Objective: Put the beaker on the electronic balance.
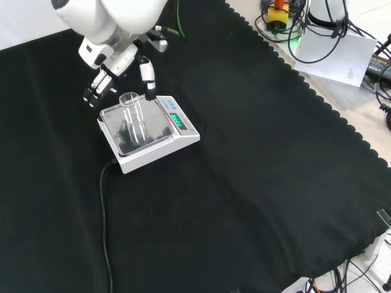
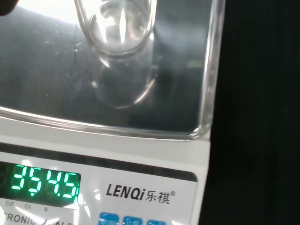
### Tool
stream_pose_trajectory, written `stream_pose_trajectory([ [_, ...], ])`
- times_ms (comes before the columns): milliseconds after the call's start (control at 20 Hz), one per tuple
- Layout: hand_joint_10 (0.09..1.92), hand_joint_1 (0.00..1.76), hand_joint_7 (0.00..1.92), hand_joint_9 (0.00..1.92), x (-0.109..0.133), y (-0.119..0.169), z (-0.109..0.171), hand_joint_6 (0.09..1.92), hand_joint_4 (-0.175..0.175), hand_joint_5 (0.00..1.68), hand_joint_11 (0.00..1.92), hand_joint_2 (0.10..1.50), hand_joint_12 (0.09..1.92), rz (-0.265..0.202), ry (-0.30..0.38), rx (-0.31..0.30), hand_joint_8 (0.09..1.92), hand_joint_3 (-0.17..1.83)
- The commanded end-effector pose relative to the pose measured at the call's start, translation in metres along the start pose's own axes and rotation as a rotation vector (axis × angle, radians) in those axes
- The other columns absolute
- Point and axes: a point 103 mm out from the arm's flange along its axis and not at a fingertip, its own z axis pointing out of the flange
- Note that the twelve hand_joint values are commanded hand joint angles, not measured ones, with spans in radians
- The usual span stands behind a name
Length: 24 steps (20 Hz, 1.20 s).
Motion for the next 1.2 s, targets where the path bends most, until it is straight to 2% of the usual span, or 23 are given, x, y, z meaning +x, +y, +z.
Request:
stream_pose_trajectory([
  [50,0.73,0.52,0.02,0.64,-0.017,-0.048,-0.032,0.09,0.039,0.01,1.15,0.69,1.0,0.059,-0.055,-0.048,0.09,-0.05],
  [100,0.74,0.52,0.01,0.61,-0.018,-0.058,-0.034,0.09,0.046,0.0,1.11,0.69,1.0,0.065,-0.075,-0.07,0.09,-0.04],
  [200,0.73,0.52,0.0,0.57,-0.024,-0.08,-0.036,0.09,0.066,0.0,1.08,0.7,0.99,0.07,-0.114,-0.152,0.09,-0.03],
  [300,0.69,0.53,0.02,0.69,-0.033,-0.097,-0.038,0.09,0.068,0.0,1.14,0.73,0.95,0.08,-0.102,-0.204,0.09,-0.02],
  [350,0.65,0.53,0.14,0.81,-0.039,-0.106,-0.04,0.09,0.065,0.0,1.22,0.75,0.91,0.089,-0.084,-0.23,0.09,-0.01],
  [450,0.56,0.55,0.54,1.06,-0.05,-0.12,-0.044,0.09,0.053,0.0,1.36,0.77,0.85,0.116,-0.068,-0.262,0.41,0.01],
  [550,0.52,0.56,0.76,1.22,-0.06,-0.132,-0.048,0.09,0.043,0.0,1.44,0.79,0.83,0.141,-0.059,-0.284,0.65,0.01],
  [650,0.48,0.57,0.96,1.34,-0.07,-0.143,-0.051,0.09,0.031,0.01,1.49,0.8,0.81,0.163,-0.045,-0.294,0.72,0.02],
  [750,0.47,0.58,1.06,1.41,-0.079,-0.155,-0.054,0.09,0.019,0.04,1.54,0.8,0.8,0.177,-0.041,-0.308,0.74,0.03],
  [1200,0.44,0.6,1.04,1.43,-0.104,-0.202,-0.058,0.09,-0.001,0.15,1.56,0.82,0.78,0.183,-0.02,-0.272,0.73,0.03],
])
